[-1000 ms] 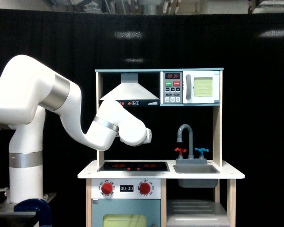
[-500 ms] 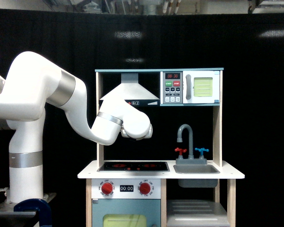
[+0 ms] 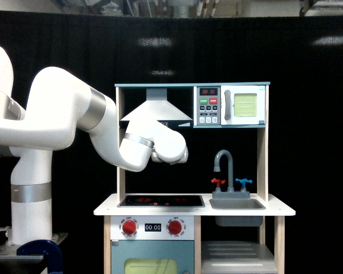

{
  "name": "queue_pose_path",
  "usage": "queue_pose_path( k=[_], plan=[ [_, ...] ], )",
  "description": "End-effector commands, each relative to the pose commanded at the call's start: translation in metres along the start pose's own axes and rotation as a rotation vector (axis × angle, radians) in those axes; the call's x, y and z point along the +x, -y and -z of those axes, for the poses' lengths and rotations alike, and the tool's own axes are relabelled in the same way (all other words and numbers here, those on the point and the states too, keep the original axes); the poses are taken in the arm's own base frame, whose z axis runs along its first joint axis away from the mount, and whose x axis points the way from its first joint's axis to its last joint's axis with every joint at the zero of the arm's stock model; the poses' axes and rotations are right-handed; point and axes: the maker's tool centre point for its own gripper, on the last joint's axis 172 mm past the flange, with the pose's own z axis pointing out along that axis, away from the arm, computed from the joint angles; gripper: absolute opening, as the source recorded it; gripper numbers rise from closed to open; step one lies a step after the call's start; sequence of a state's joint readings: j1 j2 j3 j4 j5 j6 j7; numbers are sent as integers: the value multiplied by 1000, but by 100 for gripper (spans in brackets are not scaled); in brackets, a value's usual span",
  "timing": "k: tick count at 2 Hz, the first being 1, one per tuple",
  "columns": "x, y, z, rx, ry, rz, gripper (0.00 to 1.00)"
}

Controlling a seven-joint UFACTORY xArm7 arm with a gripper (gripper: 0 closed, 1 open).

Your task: Turn on the faucet

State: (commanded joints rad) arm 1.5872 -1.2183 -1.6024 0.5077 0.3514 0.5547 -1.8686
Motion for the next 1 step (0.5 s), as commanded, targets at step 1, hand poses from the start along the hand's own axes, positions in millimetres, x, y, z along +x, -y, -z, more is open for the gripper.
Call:
queue_pose_path(
  k=[1],
  plan=[
    [-1, -21, -41, 0, 0, 0, 100]
  ],
)
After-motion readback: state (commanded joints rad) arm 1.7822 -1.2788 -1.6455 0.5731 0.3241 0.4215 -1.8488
